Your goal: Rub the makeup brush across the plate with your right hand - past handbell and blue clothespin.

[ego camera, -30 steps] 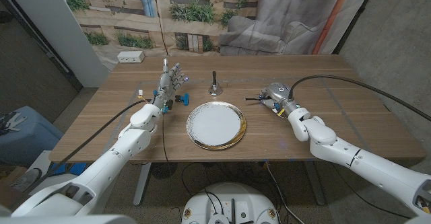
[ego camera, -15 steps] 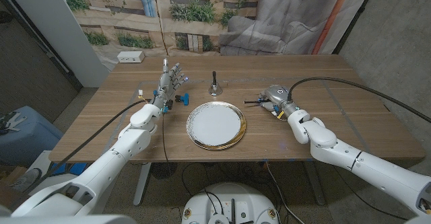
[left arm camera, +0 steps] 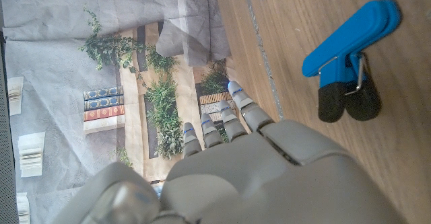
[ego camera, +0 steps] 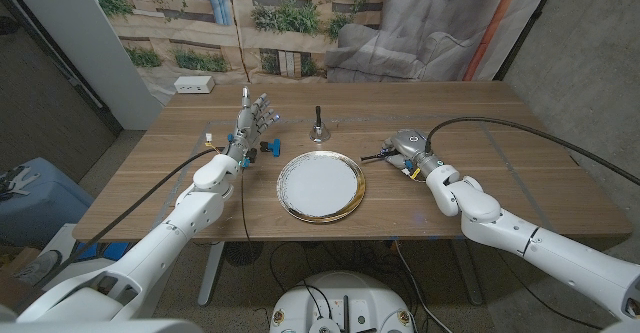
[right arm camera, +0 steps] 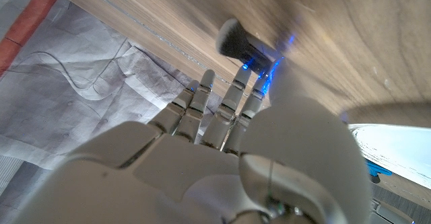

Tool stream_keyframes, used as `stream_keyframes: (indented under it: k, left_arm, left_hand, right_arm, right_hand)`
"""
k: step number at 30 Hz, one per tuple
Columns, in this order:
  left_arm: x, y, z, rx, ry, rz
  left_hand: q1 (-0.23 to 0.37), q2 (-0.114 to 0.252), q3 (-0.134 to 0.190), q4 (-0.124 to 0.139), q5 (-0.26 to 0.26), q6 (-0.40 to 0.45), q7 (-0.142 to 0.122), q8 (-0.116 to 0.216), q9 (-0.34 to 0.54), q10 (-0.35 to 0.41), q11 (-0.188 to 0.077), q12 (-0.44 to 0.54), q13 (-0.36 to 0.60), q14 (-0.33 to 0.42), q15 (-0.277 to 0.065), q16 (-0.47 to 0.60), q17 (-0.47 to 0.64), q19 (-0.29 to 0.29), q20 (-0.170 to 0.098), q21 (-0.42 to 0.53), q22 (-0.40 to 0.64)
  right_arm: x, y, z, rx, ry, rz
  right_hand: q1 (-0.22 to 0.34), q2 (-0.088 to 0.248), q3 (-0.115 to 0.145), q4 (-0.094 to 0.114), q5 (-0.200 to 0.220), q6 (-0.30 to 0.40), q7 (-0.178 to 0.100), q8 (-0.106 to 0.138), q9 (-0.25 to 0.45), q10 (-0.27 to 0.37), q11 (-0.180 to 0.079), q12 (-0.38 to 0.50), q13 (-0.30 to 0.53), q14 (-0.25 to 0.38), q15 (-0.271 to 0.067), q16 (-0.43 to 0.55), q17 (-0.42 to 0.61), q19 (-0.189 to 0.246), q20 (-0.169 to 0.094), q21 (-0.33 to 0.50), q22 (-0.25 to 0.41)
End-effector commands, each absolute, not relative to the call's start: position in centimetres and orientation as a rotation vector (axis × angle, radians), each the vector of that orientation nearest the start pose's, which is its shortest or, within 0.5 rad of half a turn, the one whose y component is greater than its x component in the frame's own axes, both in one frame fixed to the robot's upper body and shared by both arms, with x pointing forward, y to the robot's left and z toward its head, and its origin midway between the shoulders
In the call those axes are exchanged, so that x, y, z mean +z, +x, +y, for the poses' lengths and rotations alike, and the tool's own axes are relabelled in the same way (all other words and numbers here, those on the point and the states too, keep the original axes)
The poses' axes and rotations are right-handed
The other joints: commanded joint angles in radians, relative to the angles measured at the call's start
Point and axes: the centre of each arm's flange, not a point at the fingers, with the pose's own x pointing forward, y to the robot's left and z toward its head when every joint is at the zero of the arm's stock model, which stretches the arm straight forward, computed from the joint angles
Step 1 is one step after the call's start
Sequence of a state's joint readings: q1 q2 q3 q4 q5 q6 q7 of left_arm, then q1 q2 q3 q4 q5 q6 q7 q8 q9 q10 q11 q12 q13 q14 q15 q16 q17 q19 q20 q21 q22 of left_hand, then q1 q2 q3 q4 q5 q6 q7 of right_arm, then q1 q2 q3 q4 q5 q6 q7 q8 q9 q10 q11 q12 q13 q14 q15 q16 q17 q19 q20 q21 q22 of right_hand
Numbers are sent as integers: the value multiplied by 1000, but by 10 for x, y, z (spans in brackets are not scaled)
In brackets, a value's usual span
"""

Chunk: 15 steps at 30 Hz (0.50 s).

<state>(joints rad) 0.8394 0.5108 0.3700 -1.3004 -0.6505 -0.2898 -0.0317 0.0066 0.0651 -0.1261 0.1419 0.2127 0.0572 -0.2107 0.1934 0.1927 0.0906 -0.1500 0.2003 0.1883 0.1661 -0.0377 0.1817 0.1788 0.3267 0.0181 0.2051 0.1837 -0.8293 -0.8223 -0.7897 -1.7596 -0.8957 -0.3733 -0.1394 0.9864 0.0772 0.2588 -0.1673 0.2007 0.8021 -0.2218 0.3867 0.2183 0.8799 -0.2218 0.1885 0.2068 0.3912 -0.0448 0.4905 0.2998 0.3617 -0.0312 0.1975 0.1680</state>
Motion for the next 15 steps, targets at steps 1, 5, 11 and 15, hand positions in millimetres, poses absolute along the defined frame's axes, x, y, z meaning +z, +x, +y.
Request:
stream_keyframes:
  k: [1,5,11,15]
  left_arm:
    - [-27,653,290,-208,-41,-594]
    - [-27,653,290,-208,-41,-594]
    - [-27,653,290,-208,-41,-594]
    - [-27,653,290,-208,-41,-594]
  left_hand:
    - [-1,15,-2,7,3,-1,-10,4,2,3,-7,7,3,7,-13,3,2,7,0,4,5]
    - [-1,15,-2,7,3,-1,-10,4,2,3,-6,7,3,7,-13,3,2,7,0,4,5]
    - [-1,15,-2,7,3,-1,-10,3,2,3,-6,7,3,7,-14,3,2,7,1,4,5]
    - [-1,15,-2,7,3,-2,-10,3,2,3,-6,7,3,7,-14,3,2,7,1,4,5]
  right_arm:
    - [-60,595,-207,-172,-1752,-613]
    - [-59,593,-206,-173,-1752,-613]
    - [-56,589,-207,-175,-1744,-615]
    - [-51,586,-208,-162,-1739,-603]
  right_hand:
    - [7,-23,-9,0,-5,-19,-1,-8,0,-23,2,-2,4,-13,-140,-5,2,-4,16,-4,3]
    - [2,-39,-17,3,-9,-44,-1,-17,0,-47,2,-3,5,-20,-138,-9,2,-6,25,-4,3]
    - [-17,-65,-31,10,-14,-94,0,-38,-1,-89,2,-2,5,-34,-134,-21,-1,-7,33,-4,3]
    - [-35,-76,-37,16,-18,-164,1,-68,-4,-147,3,-4,6,-61,-135,-39,-3,-18,43,-7,3]
